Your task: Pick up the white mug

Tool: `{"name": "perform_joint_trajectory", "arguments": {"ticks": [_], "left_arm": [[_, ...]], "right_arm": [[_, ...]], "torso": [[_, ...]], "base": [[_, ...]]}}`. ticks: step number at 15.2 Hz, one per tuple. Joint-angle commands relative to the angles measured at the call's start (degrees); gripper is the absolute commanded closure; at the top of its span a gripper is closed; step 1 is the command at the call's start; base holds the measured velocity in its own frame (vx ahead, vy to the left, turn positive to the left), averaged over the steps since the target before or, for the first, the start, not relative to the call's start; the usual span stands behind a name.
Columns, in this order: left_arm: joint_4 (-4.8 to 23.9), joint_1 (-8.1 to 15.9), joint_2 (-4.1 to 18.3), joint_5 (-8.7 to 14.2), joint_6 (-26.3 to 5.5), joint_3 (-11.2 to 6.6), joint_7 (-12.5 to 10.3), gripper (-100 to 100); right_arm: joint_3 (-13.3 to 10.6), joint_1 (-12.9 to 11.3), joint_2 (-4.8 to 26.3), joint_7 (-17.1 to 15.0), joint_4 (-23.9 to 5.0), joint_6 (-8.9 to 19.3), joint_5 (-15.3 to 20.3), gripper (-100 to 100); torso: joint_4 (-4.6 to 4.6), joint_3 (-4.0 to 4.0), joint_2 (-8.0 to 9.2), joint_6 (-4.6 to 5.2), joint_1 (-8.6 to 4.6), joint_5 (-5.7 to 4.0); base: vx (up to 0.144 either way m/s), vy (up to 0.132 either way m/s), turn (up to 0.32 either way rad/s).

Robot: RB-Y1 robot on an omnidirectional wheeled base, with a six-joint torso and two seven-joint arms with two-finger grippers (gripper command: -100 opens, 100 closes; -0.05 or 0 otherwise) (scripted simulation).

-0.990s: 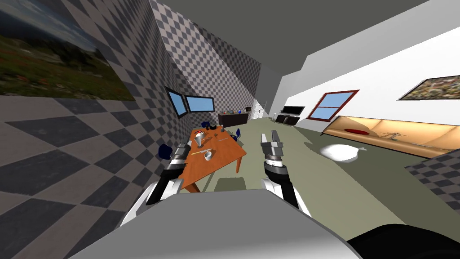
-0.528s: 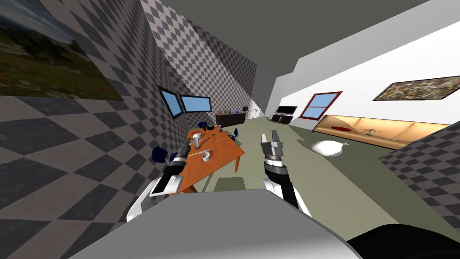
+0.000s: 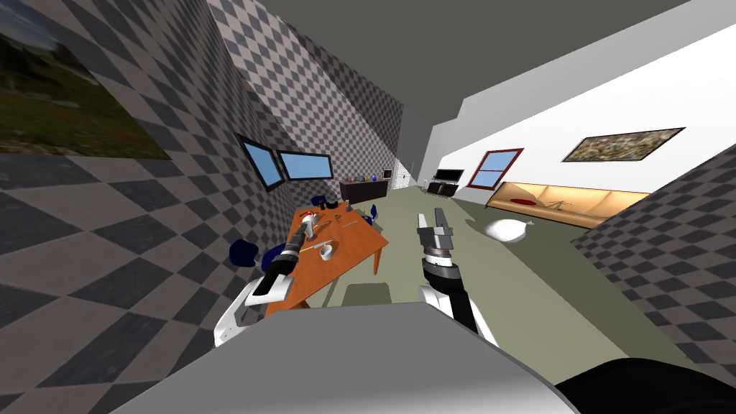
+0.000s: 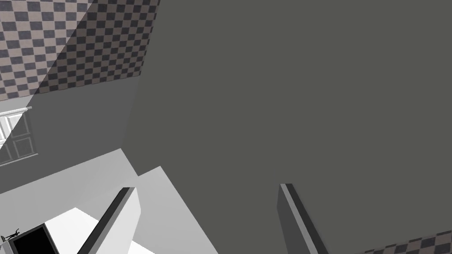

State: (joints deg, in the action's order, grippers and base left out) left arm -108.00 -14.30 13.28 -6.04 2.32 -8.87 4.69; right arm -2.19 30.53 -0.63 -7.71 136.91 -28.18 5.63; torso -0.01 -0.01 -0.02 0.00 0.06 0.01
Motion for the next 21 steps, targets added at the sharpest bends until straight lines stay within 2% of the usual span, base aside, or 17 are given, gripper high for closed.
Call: {"name": "perform_joint_trajectory", "arguments": {"ticks": [1, 3, 4, 6, 7, 9, 10, 12, 13, 15, 16, 18, 19, 21], "left_arm": [[2.9, 2.1, 0.9, 0.2, -2.9, -1.06, 0.5, -100], [3.0, 2.1, 0.9, 0.2, -4.2, -1.06, 0.5, -100], [5.5, 3.7, 1.3, 0.3, -6.0, -1.90, 1.1, -100], [5.6, 3.7, 1.3, 0.3, -7.4, -1.90, 1.1, -100], [7.6, 5.3, 1.8, 0.3, -9.5, -2.75, 1.7, -100], [8.1, 5.3, 1.8, 0.3, -10.8, -2.75, 1.7, -100], [10.6, 6.9, 2.1, 0.4, -12.8, -3.61, 2.3, -100], [10.8, 6.9, 2.1, 0.4, -14.2, -3.61, 2.3, -100], [13.2, 8.6, 2.5, 0.5, -16.0, -4.47, 2.9, -100], [13.4, 8.6, 2.5, 0.5, -17.6, -4.47, 2.9, -100], [16.1, 10.2, 2.9, 0.6, -19.4, -5.34, 3.5, -100], [16.1, 10.2, 2.9, 0.6, -21.0, -5.34, 3.5, -100], [18.4, 11.9, 3.2, 0.6, -22.9, -6.21, 4.1, -100], [18.7, 11.9, 3.2, 0.6, -24.4, -6.21, 4.1, -100]], "right_arm": [[0.0, 0.0, 0.0, 0.0, 0.0, 0.0, 0.0, 0], [0.0, 0.0, 0.0, 0.0, 0.0, 0.0, 0.0, 0], [0.0, 0.0, 0.0, 0.0, 0.0, 0.0, 0.0, 0], [0.0, 0.0, 0.0, 0.0, 0.0, 0.0, 0.0, 0], [0.0, 0.0, 0.0, 0.0, 0.0, 0.0, 0.0, 0], [0.0, 0.0, 0.0, 0.0, 0.0, 0.0, 0.0, 0], [0.0, 0.0, 0.0, 0.0, 0.0, 0.0, 0.0, 0], [0.0, 0.0, 0.0, 0.0, 0.0, 0.0, 0.0, 0], [0.0, 0.0, 0.0, 0.0, 0.0, 0.0, 0.0, 0], [0.0, 0.0, 0.0, 0.0, 0.0, 0.0, 0.0, 0], [0.0, 0.0, 0.0, 0.0, 0.0, 0.0, 0.0, 0], [0.0, 0.0, 0.0, 0.0, 0.0, 0.0, 0.0, 0], [0.0, 0.0, 0.0, 0.0, 0.0, 0.0, 0.0, 0], [0.0, 0.0, 0.0, 0.0, 0.0, 0.0, 0.0, 0]], "torso": [[0.00, 0.00, 0.00, 0.00, 0.00, 0.00], [0.00, -0.01, -0.01, 0.02, 0.01, 0.00], [0.00, 0.00, -0.01, 0.00, 0.00, 0.00], [0.00, 0.00, 0.00, 0.02, 0.00, 0.00], [0.00, 0.00, 0.00, 0.01, 0.00, 0.00], [-0.01, -0.01, -0.01, 0.02, 0.00, 0.01], [0.00, 0.00, -0.01, 0.00, 0.00, 0.00], [0.00, -0.01, -0.01, 0.02, -0.01, 0.00], [0.00, 0.00, -0.01, 0.00, 0.00, 0.00], [0.00, -0.01, -0.01, 0.02, 0.00, 0.00], [0.00, -0.01, -0.01, 0.00, 0.00, 0.00], [0.00, 0.00, -0.01, 0.01, 0.00, 0.00], [0.00, 0.00, 0.00, 0.00, 0.00, 0.00], [0.00, 0.00, -0.01, 0.02, -0.01, 0.00]], "base": [[-0.004, 0.009, -0.123], [-0.002, 0.013, -0.094], [-0.004, 0.011, -0.113], [-0.004, 0.013, -0.090], [-0.003, 0.010, -0.117], [-0.003, 0.012, -0.100], [-0.004, 0.010, -0.126], [-0.003, 0.013, -0.102], [-0.003, 0.011, -0.123], [-0.004, 0.013, -0.104], [-0.004, 0.011, -0.120], [-0.004, 0.013, -0.095], [-0.005, 0.010, -0.150], [-0.005, 0.014, -0.096]]}}
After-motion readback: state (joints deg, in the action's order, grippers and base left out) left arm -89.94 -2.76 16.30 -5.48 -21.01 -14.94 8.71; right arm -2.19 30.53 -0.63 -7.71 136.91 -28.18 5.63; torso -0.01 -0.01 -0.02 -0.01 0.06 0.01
